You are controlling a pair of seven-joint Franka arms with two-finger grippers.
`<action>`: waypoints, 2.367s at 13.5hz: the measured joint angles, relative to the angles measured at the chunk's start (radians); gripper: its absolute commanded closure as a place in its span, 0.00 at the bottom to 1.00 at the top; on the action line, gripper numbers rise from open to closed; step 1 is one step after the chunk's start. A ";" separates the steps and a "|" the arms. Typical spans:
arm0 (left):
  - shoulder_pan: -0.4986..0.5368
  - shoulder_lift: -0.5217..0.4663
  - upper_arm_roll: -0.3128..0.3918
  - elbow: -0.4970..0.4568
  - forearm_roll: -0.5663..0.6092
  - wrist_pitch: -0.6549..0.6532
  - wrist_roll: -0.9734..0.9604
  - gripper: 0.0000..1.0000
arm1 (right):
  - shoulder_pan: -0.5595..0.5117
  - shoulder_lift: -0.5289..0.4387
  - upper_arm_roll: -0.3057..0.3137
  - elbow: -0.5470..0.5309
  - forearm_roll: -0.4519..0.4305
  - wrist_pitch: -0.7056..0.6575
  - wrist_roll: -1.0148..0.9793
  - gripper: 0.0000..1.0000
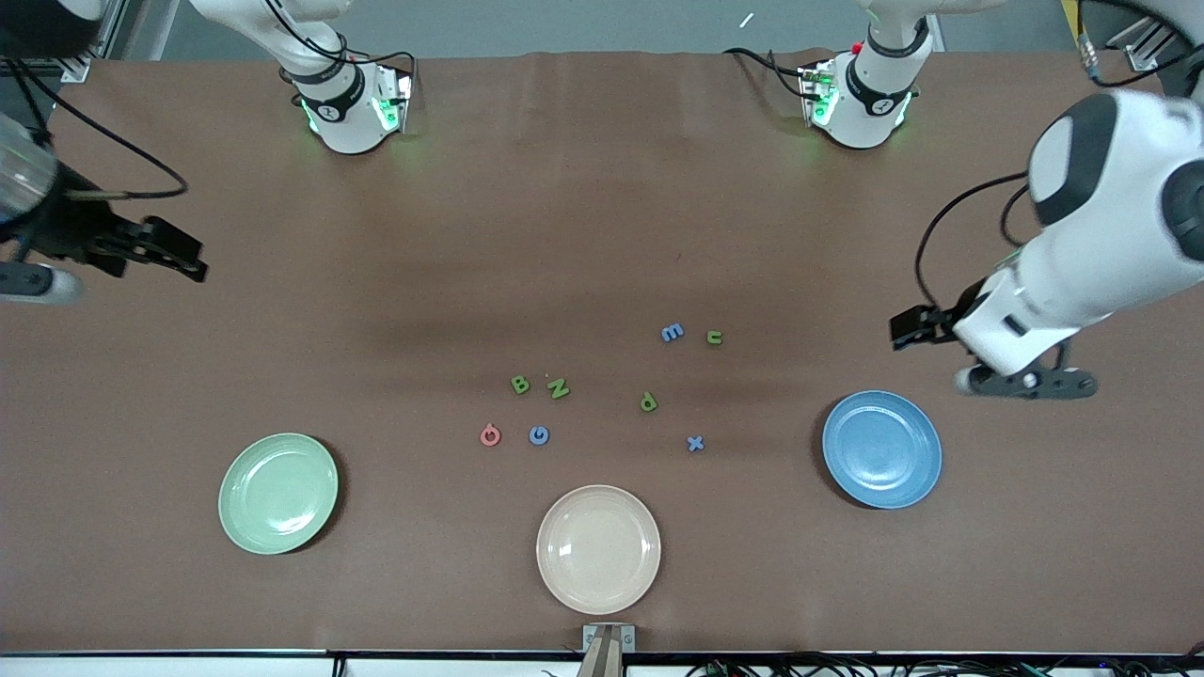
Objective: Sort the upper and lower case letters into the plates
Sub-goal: 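Grasp the blue x with the left gripper while the right gripper reaches the B, then place x on blue plate with the left gripper while the right gripper grasps B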
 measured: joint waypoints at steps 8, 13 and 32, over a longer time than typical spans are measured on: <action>-0.181 0.288 0.000 0.008 0.005 0.322 -0.173 0.06 | 0.181 0.202 0.003 -0.004 0.019 0.212 0.116 0.00; -0.290 0.431 0.024 0.084 0.093 0.425 -0.321 0.26 | 0.225 0.295 0.003 -0.008 0.022 0.287 0.143 0.00; -0.447 0.628 0.168 0.235 0.124 0.529 -0.500 1.00 | 0.446 0.641 -0.002 -0.159 0.024 0.761 0.375 0.10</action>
